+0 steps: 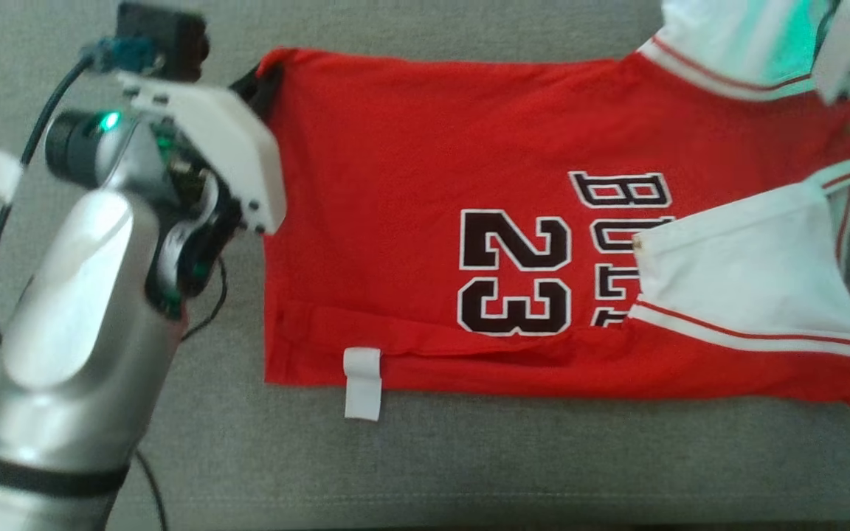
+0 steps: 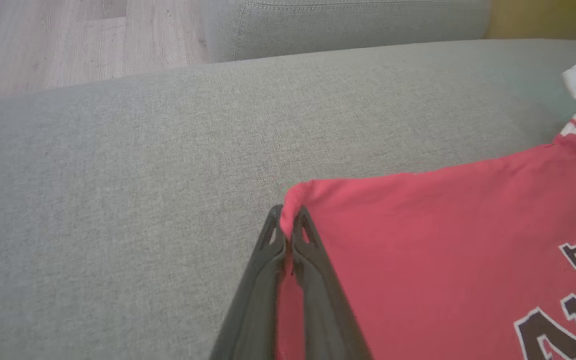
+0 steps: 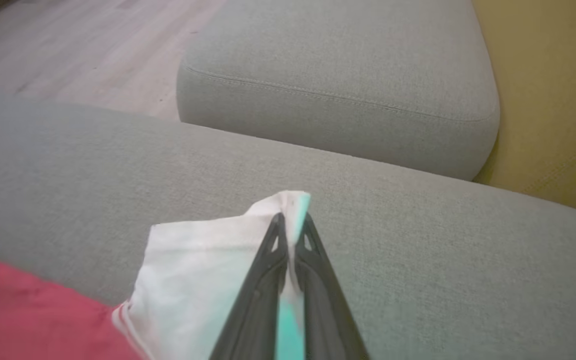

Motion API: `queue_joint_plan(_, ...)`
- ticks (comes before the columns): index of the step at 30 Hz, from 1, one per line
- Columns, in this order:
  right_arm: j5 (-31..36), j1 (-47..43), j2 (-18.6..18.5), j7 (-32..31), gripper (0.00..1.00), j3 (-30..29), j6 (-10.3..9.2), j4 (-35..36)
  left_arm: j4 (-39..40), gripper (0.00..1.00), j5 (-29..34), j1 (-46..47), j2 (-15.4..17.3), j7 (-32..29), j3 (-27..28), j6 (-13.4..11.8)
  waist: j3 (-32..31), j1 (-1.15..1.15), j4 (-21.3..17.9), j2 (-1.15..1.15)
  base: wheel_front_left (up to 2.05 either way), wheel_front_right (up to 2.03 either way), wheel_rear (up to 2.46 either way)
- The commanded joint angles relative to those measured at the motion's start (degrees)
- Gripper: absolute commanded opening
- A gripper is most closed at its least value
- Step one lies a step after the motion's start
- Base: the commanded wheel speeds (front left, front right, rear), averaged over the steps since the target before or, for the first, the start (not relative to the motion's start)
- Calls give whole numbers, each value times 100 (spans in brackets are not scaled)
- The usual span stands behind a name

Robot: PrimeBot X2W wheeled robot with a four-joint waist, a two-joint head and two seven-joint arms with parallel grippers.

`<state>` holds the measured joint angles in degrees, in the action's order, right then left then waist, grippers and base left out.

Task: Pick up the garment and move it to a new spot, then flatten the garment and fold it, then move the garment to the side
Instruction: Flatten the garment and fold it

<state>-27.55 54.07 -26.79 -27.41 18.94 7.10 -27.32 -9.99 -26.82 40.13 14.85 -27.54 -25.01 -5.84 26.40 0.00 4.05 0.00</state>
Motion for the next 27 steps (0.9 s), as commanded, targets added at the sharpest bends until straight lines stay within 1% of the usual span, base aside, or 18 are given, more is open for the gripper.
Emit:
queue_joint_plan(1,-142,-356,-211,14,0,83,39,424,336,0,-52,-189,318,51,279,-46,-114,0,-111,0,0,0,0)
queue_joint_plan(3,-320,-736,-412,-46,0,157,39,859,600,0,-131,-509,428,49,346,-83,-192,0,-180,0,0,0,0)
queue_joint_plan(6,-530,-1351,-696,-187,0,92,39,1520,1032,0,-255,-968,581,62,495,-177,-304,0,-279,0,0,0,0)
queue_joint_plan(10,-646,-2158,-888,-402,0,-124,39,2238,1477,0,-359,-1494,712,86,682,-367,-443,0,-390,0,0,0,0)
queue_joint_plan(14,-644,-2848,-797,-589,0,-315,39,2742,1818,0,-438,-1949,772,124,802,-523,-554,0,-494,0,0,0,0)
queue_joint_plan(18,-558,-3347,-659,-760,0,-444,39,3028,2116,0,-503,-2365,780,171,853,-640,-605,0,-570,0,0,0,0)
queue_joint_plan(22,-491,-3582,-585,-854,0,-499,39,3151,2272,0,-540,-2631,779,192,864,-709,-619,0,-598,0,0,0,0)
queue_joint_plan(27,-420,-3751,-512,-999,0,-516,39,3227,2280,0,-548,-2876,805,252,839,-720,-625,0,-598,0,0,0,0)
